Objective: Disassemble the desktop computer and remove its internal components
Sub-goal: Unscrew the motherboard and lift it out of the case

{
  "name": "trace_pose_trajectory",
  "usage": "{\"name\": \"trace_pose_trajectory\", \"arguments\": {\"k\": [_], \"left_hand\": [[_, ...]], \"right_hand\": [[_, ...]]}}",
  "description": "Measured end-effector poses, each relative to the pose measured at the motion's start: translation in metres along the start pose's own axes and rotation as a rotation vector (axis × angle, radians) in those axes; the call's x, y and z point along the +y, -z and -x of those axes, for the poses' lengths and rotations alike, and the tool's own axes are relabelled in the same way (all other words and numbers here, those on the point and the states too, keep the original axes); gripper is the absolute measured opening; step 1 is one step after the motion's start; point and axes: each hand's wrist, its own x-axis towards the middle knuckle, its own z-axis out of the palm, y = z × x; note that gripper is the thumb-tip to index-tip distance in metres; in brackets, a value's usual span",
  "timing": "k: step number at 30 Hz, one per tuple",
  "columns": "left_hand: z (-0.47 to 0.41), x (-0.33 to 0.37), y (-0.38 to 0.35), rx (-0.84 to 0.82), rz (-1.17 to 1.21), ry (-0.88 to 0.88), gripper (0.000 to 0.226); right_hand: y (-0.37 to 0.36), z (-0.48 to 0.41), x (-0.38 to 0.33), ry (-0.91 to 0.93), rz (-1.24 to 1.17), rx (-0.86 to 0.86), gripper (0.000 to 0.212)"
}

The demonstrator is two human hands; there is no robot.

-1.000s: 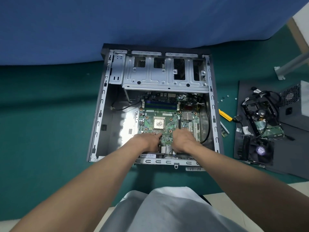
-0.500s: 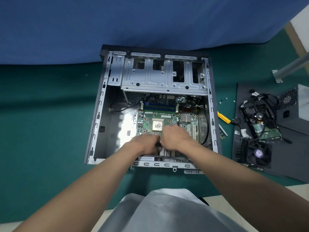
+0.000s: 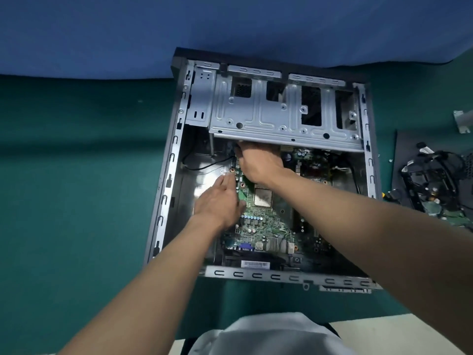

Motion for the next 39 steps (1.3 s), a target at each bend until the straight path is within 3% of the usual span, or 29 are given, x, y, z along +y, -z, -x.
{"name": "trace_pose_trajectory", "arguments": {"k": [4, 9, 16, 19, 23, 27, 31, 39], "left_hand": [[0.001, -0.005, 0.000, 0.057, 0.001, -0.018, 0.068], [0.005, -0.008, 0.000, 0.049, -0.023, -0.066, 0.068], [0.000, -0.004, -0.001, 0.031, -0.098, -0.084, 0.057], [-0.001, -0.002, 0.002, -0.015, -0.074, -0.071, 0.049], [-0.001, -0.004, 0.004, -0.077, -0.015, -0.044, 0.058], [-0.001, -0.004, 0.005, -0.072, -0.010, -0.012, 0.064], [-0.001, -0.002, 0.004, -0.053, -0.024, -0.007, 0.064], [0.000, 0.001, 0.006, -0.071, -0.087, -0.012, 0.069]], "right_hand": [[-0.003, -0.014, -0.006, -0.036, 0.014, -0.165, 0.013], [0.009, -0.015, -0.009, -0.013, -0.047, -0.167, 0.027], [0.008, -0.016, -0.016, 0.044, 0.012, -0.183, 0.020], [0.008, -0.021, -0.013, 0.037, 0.005, -0.213, 0.030], [0.009, -0.022, -0.011, 0.051, 0.005, -0.228, 0.033], [0.005, -0.017, -0.010, 0.091, 0.002, -0.128, 0.022], [0.008, -0.019, -0.011, 0.065, 0.004, -0.145, 0.021], [-0.004, -0.011, -0.011, 0.087, 0.029, 0.047, 0.009]]}}
